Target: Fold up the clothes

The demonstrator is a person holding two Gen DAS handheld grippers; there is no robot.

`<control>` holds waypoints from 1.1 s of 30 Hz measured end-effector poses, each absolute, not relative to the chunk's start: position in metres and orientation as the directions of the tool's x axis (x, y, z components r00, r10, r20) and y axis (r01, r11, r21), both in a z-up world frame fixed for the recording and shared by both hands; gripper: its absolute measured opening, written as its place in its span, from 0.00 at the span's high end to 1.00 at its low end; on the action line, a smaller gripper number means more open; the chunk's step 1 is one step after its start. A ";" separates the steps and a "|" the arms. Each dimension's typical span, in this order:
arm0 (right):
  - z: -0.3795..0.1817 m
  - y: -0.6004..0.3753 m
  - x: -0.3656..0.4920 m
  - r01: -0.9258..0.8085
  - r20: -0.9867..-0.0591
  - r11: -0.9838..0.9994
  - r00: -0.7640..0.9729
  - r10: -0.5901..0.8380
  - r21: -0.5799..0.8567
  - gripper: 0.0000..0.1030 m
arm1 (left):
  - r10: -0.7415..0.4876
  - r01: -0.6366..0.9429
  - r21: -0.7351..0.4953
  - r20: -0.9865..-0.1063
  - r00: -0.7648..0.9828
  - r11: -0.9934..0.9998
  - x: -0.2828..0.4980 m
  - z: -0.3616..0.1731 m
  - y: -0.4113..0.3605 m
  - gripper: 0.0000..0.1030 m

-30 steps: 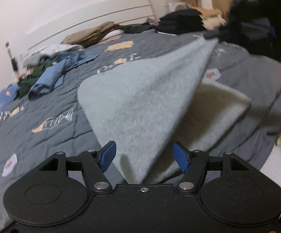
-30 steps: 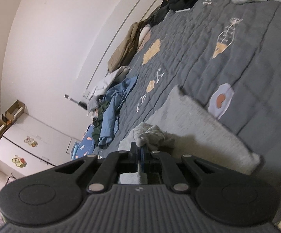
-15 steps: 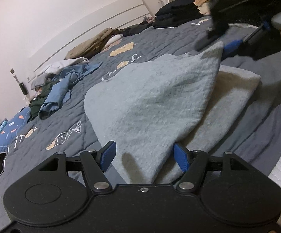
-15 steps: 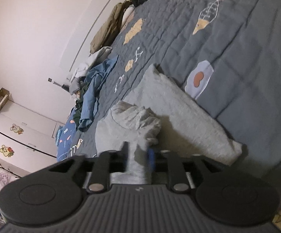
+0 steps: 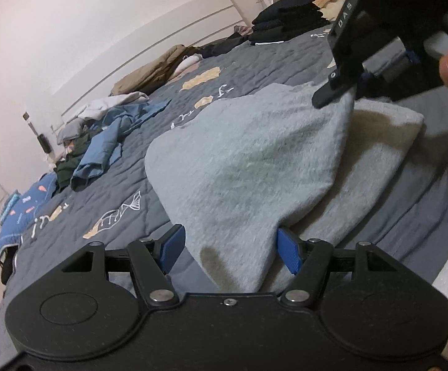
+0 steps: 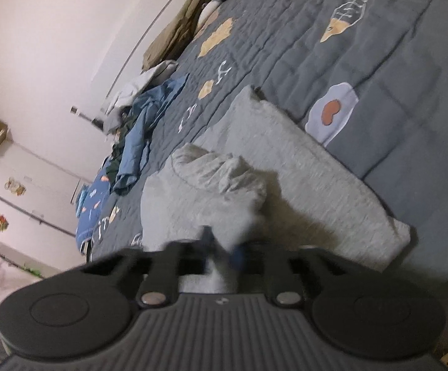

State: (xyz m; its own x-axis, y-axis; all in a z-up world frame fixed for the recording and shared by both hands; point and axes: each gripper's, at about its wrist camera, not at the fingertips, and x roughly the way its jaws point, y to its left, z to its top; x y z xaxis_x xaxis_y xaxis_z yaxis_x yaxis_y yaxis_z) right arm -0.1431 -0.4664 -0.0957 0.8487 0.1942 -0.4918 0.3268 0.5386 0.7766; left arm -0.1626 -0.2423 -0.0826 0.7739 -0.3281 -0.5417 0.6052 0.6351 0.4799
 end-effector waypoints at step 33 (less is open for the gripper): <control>-0.062 -0.477 -0.183 0.400 -0.537 0.677 0.844 -0.008 0.618 0.98 | -0.293 0.553 0.742 -0.471 0.832 0.378 -0.184 -0.114 -0.246 0.63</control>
